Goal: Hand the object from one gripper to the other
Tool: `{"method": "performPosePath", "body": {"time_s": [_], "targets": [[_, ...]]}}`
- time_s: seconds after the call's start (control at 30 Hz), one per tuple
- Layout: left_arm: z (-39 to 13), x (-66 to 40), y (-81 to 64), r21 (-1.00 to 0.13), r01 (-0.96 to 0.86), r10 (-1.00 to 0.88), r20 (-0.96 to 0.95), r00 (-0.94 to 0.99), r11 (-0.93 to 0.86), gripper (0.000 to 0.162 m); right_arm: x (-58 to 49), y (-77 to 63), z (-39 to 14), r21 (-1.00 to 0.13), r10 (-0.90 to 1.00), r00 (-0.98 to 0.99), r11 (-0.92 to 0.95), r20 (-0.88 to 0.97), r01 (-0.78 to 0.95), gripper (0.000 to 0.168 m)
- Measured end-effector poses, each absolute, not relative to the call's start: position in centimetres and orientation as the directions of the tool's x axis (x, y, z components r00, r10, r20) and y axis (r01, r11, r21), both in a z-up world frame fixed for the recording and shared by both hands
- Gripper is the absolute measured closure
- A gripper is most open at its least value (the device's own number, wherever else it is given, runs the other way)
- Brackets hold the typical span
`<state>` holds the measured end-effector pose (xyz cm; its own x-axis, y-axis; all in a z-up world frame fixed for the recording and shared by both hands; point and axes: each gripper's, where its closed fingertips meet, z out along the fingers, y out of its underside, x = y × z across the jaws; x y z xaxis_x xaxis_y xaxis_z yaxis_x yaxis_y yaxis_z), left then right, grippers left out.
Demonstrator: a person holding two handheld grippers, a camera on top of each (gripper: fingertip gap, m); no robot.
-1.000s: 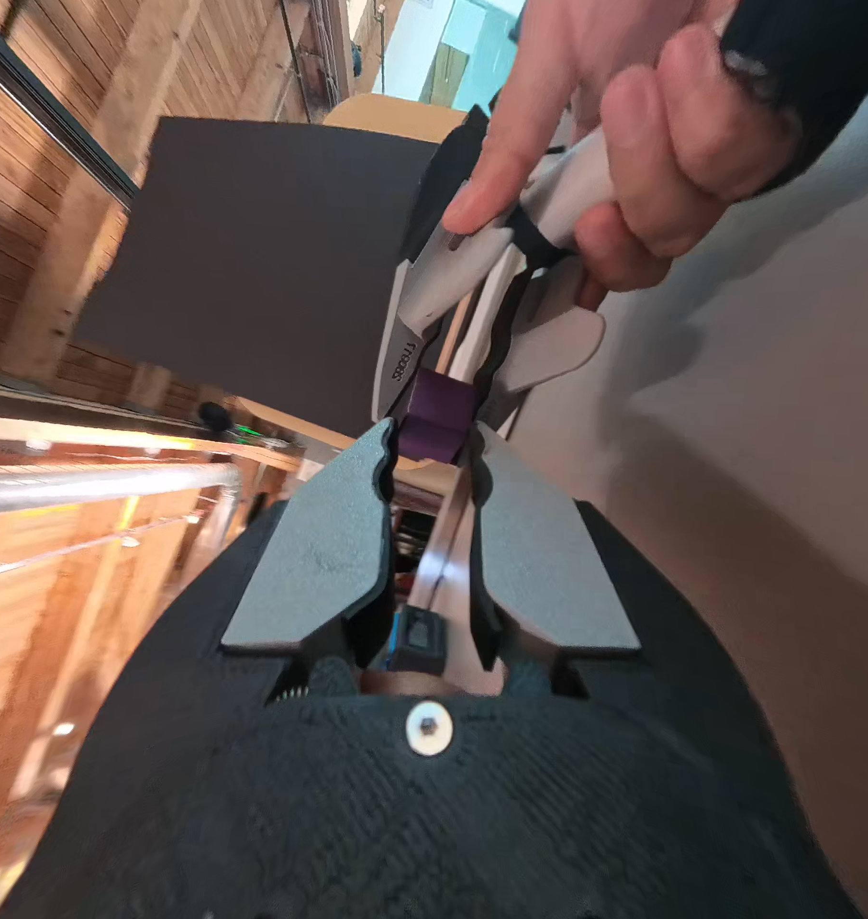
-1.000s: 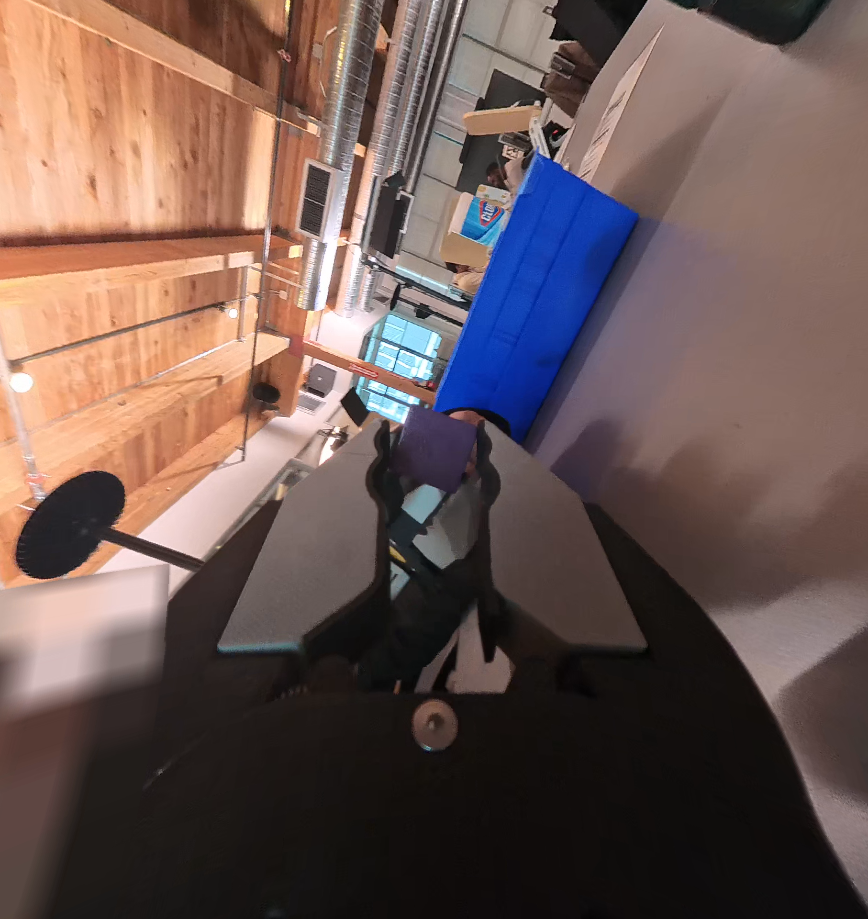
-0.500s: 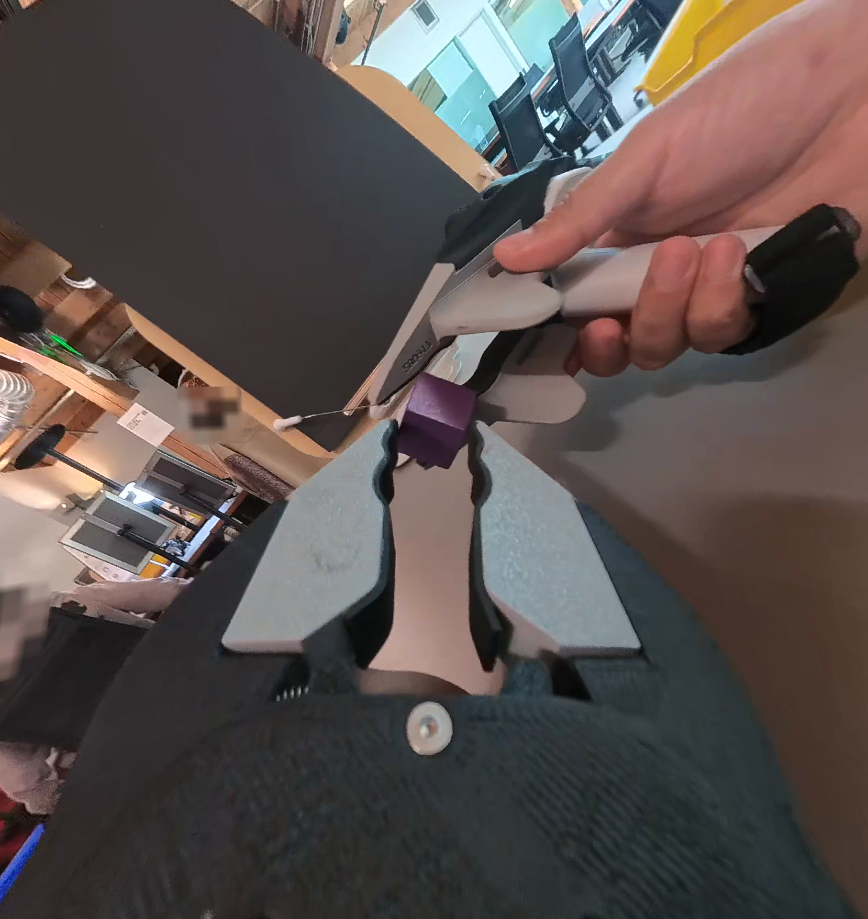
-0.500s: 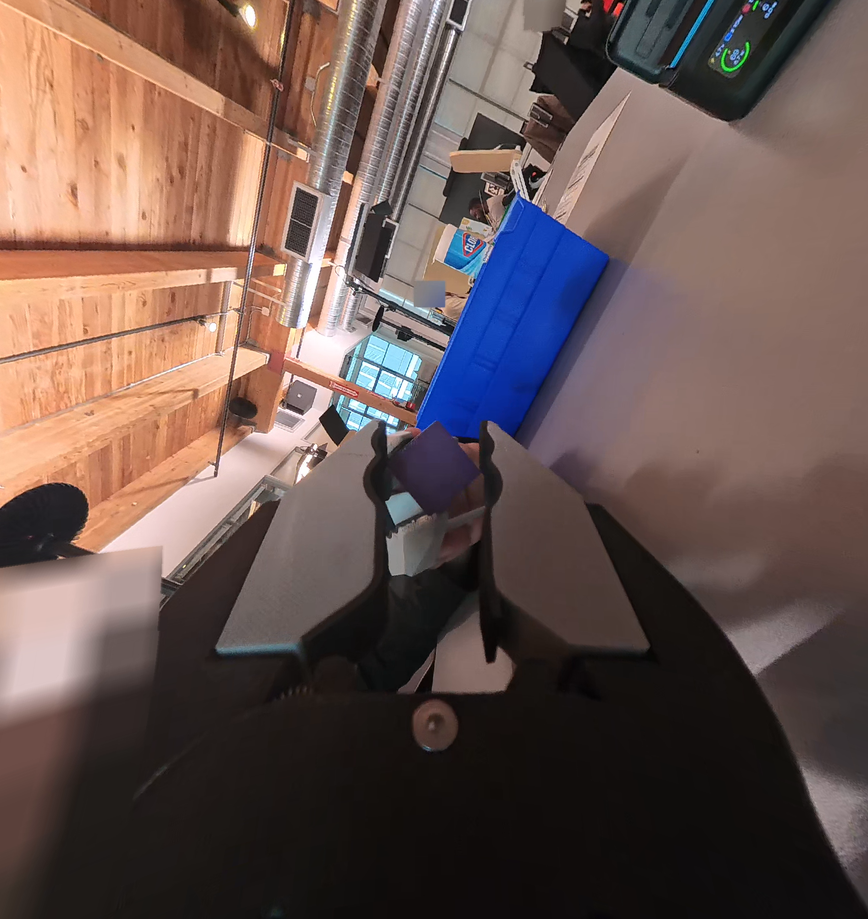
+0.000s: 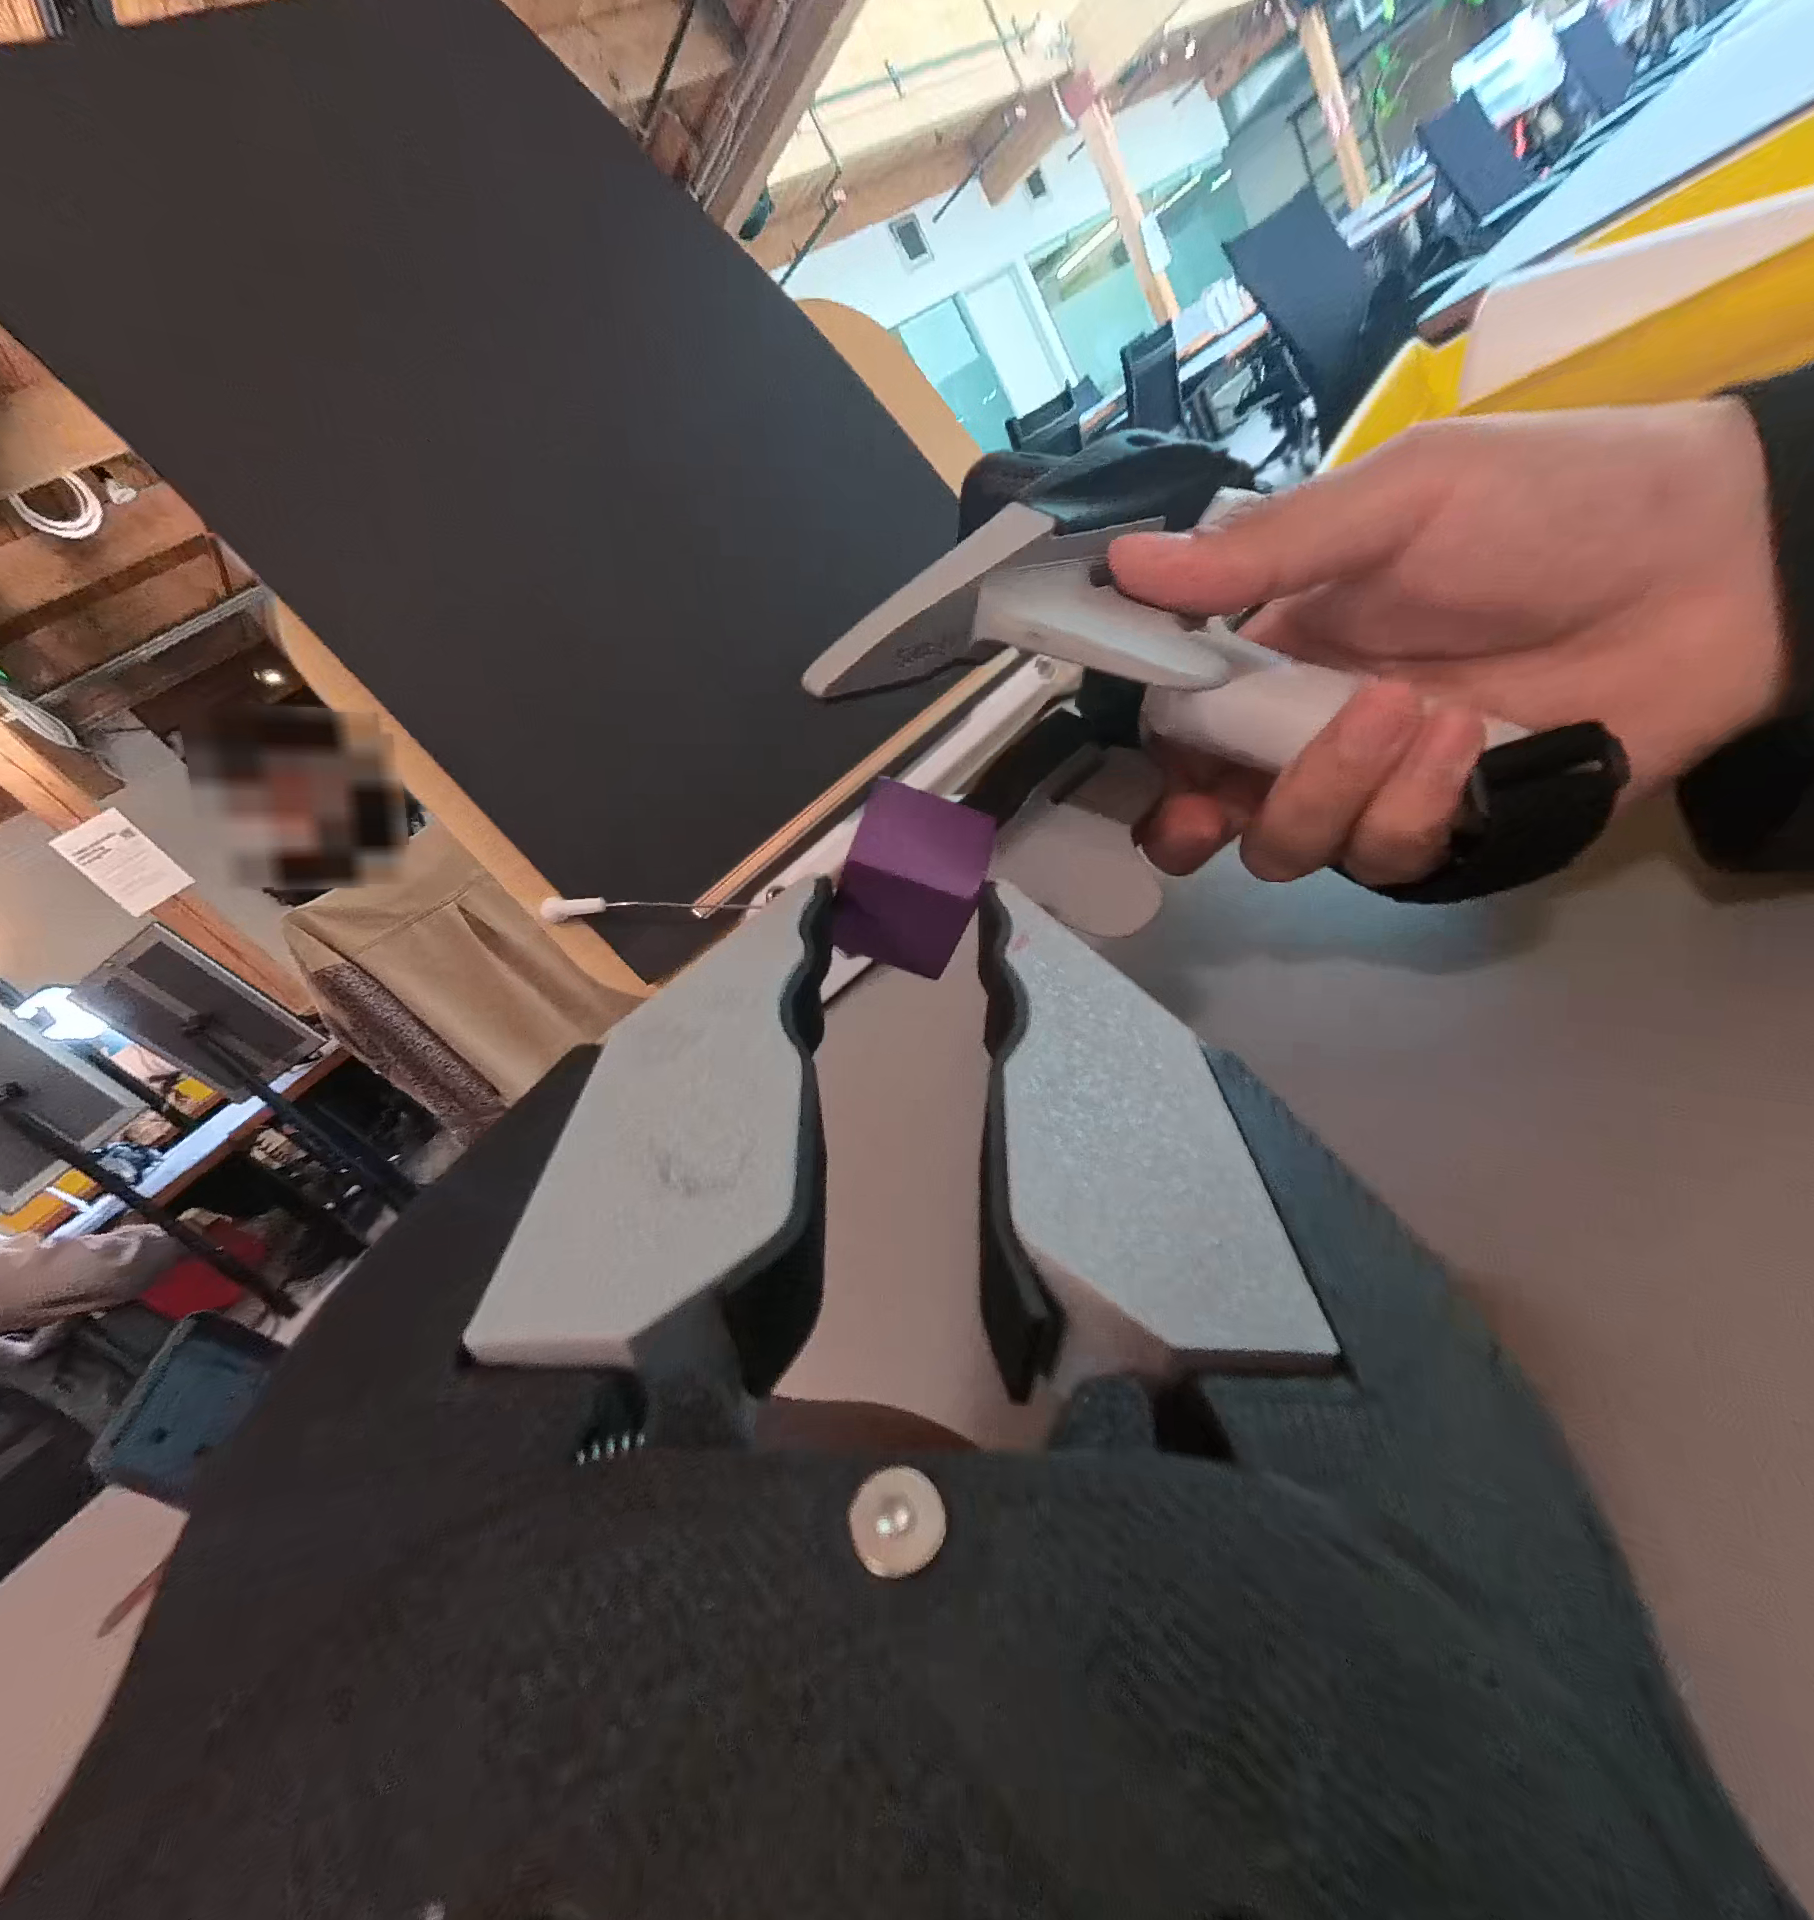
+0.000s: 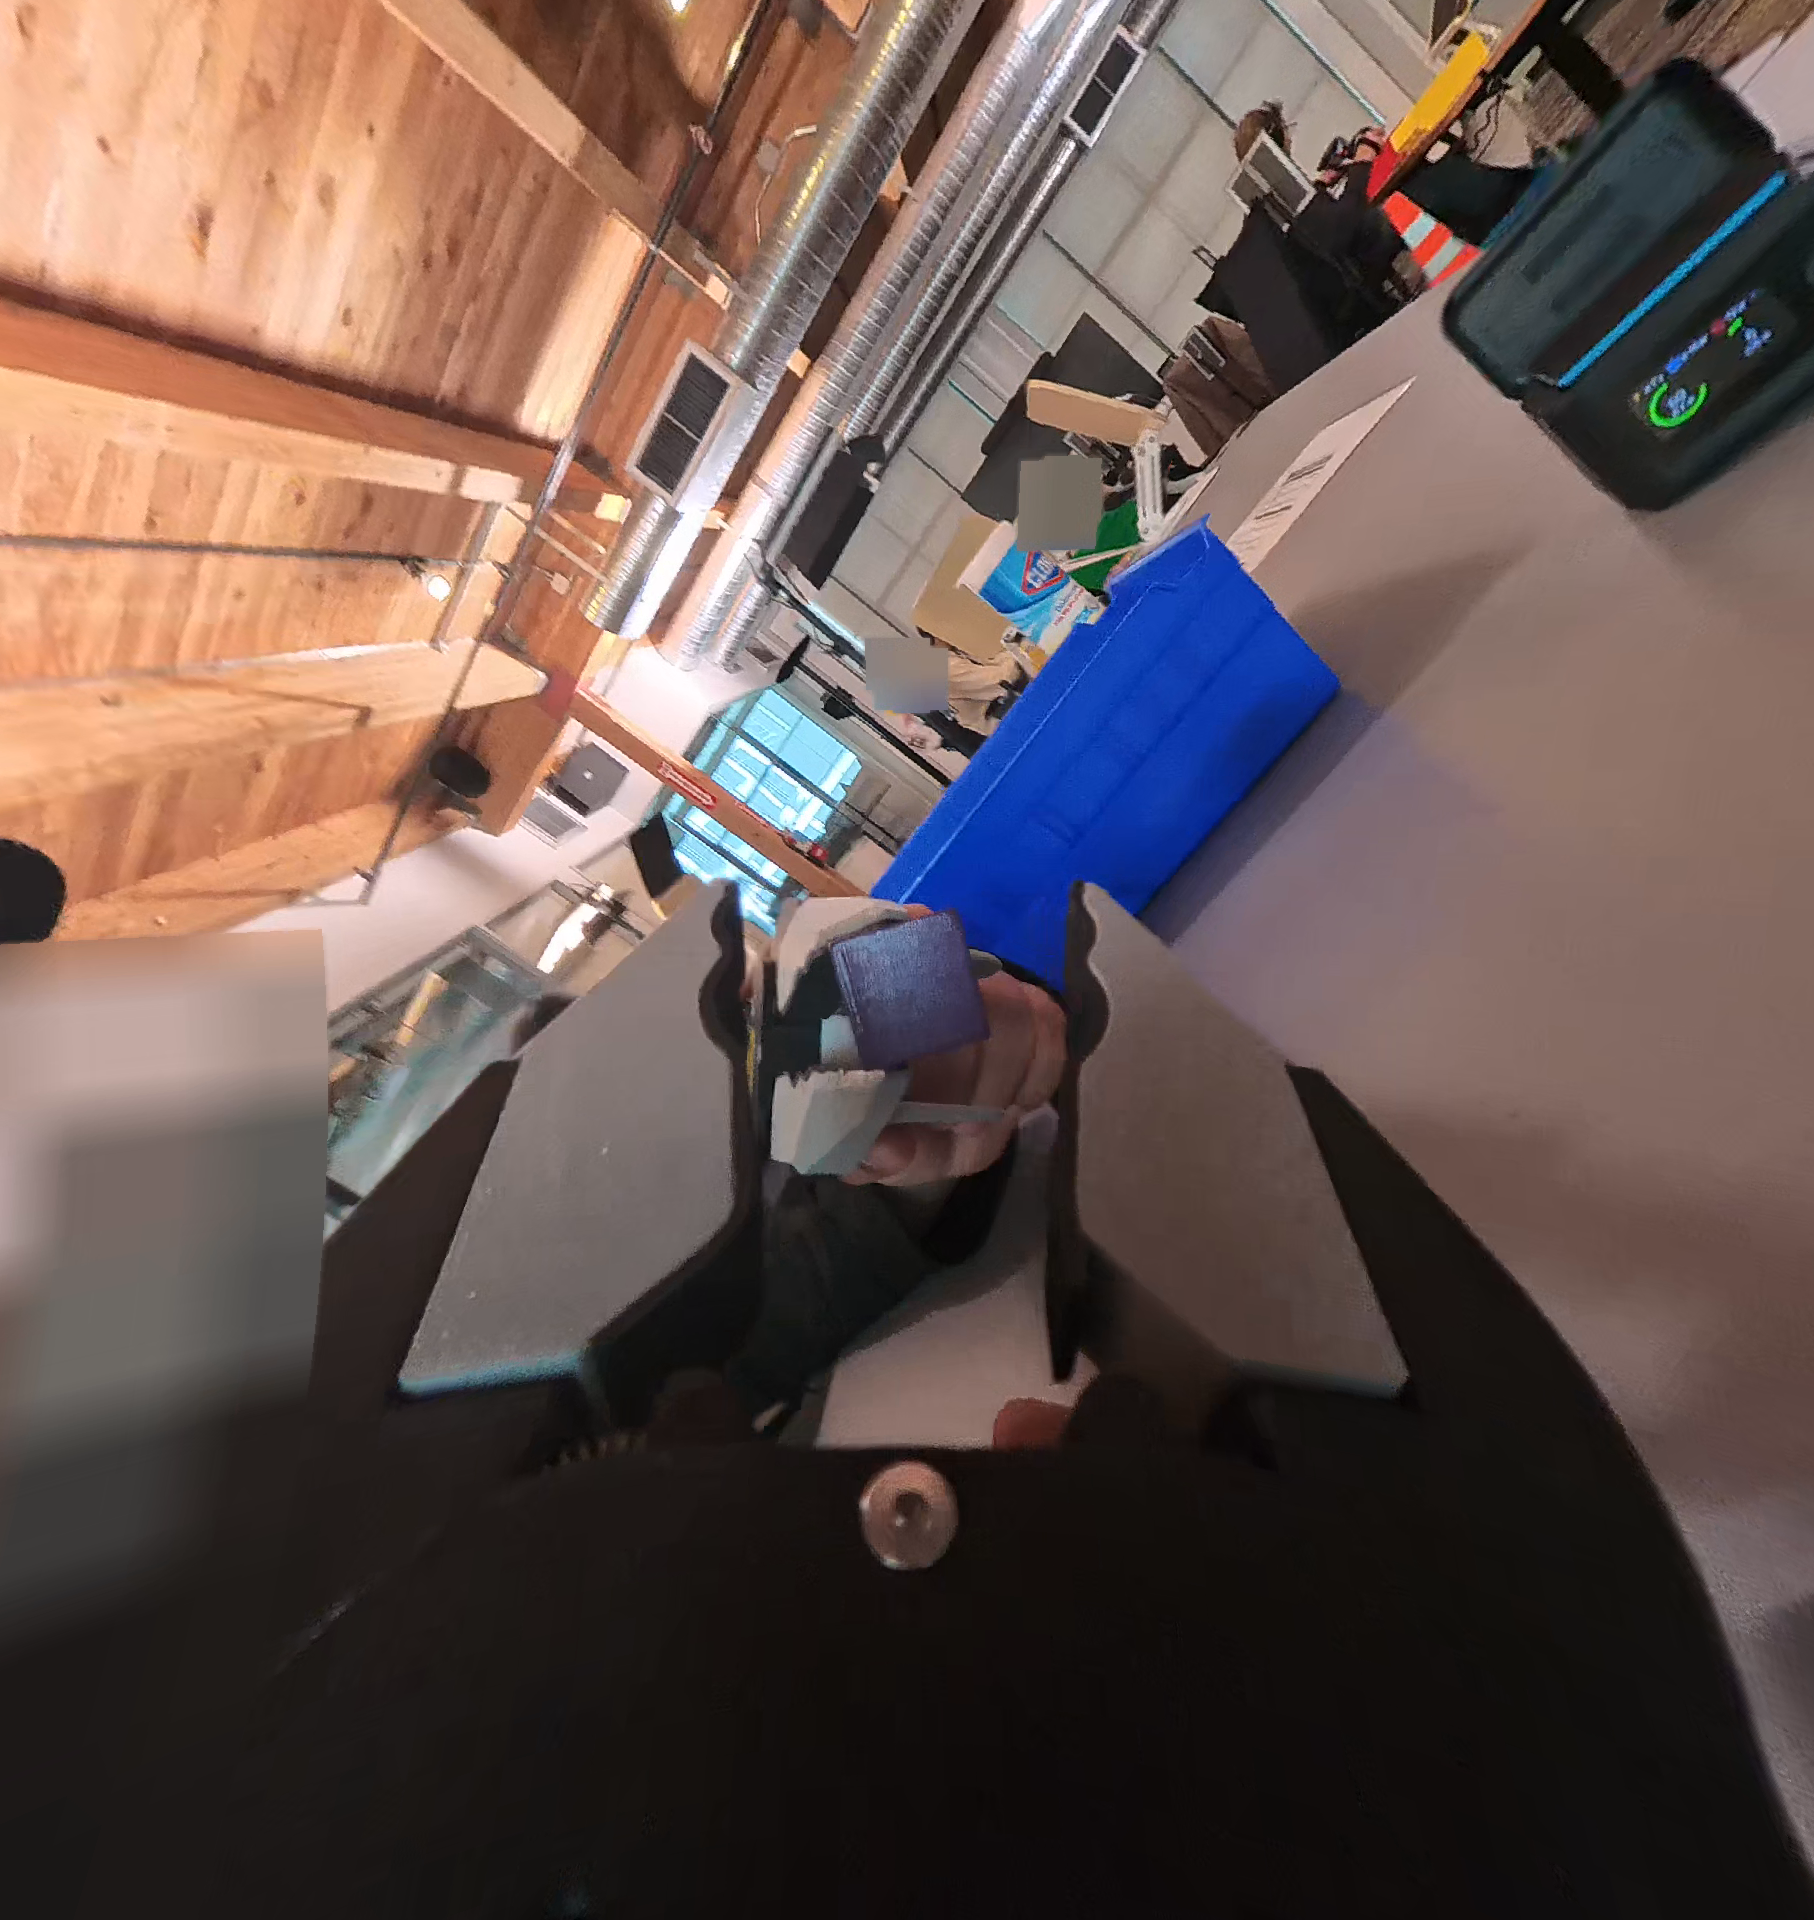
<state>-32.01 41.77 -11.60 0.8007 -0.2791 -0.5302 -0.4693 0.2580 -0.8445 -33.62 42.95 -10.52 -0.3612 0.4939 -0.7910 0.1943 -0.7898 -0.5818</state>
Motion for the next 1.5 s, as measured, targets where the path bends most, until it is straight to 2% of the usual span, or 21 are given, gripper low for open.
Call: {"method": "performPosePath", "body": {"time_s": [0.17,0.33,0.47,0.6,0.67,0.77,0.9,1.1,1.2,1.23,1.3,1.5], "targets": [[-10.6,-32.4,41.4,-0.89,-0.361,-0.316,-0.439,0.841,0.277,0.136,-33.6,41.6,-10.2,-0.716,0.631,-0.354,-0.666,-0.69,0.209,0.104],[-10.3,-32.6,41.1,-0.914,-0.294,-0.35,-0.382,0.855,0.279,0.136,-33.8,40.6,-10.6,-0.772,0.692,-0.345,-0.592,-0.634,0.233,0.145],[-10.8,-32.8,41.5,-0.912,-0.318,-0.311,-0.39,0.867,0.258,0.136,-33.8,41.4,-10.6,-0.837,0.789,-0.28,-0.51,-0.547,0.196,0.145],[-12.0,-33.7,42.2,-0.912,-0.367,-0.289,-0.407,0.867,0.185,0.125,-33.2,42.4,-11.2,-0.914,0.911,-0.167,-0.337,-0.377,0.225,0.145],[-12.7,-34.5,42.5,-0.838,-0.518,-0.21,-0.544,0.812,0.17,0.123,-32.7,42.6,-12.7,-0.91,0.94,-0.125,-0.264,-0.317,0.32,0.145],[-14.3,-34.6,42.4,-0.628,-0.763,-0.123,-0.779,0.615,0.156,0.128,-32.0,42.4,-14.8,-0.874,0.948,-0.118,-0.217,-0.294,0.435,0.145],[-15.0,-32.6,41.8,-0.573,-0.79,-0.176,-0.819,0.546,0.217,0.129,-31.6,41.0,-14.3,-0.847,0.886,-0.206,-0.295,-0.415,0.442,0.145],[-15.3,-31.2,41.3,-0.465,-0.846,-0.158,-0.885,0.437,0.263,0.118,-30.7,39.5,-15.9,-0.783,0.841,-0.249,-0.284,-0.481,0.554,0.145],[-16.4,-29.8,41.0,-0.337,-0.896,-0.163,-0.939,0.301,0.287,0.128,-31.0,39.0,-16.6,-0.777,0.851,-0.253,-0.248,-0.46,0.578,0.145],[-16.5,-29.4,40.9,-0.328,-0.896,-0.163,-0.943,0.291,0.298,0.131,-31.1,38.9,-16.3,-0.782,0.849,-0.259,-0.251,-0.461,0.57,0.145],[-15.9,-29.3,40.9,-0.373,-0.879,-0.175,-0.926,0.334,0.298,0.132,-31.1,38.9,-15.6,-0.797,0.841,-0.275,-0.265,-0.467,0.543,0.145],[-13.1,-30.4,41.0,-0.736,-0.621,-0.29,-0.677,0.677,0.269,0.136,-31.3,40.4,-11.8,-0.87,0.841,-0.293,-0.347,-0.454,0.351,0.144]]}}
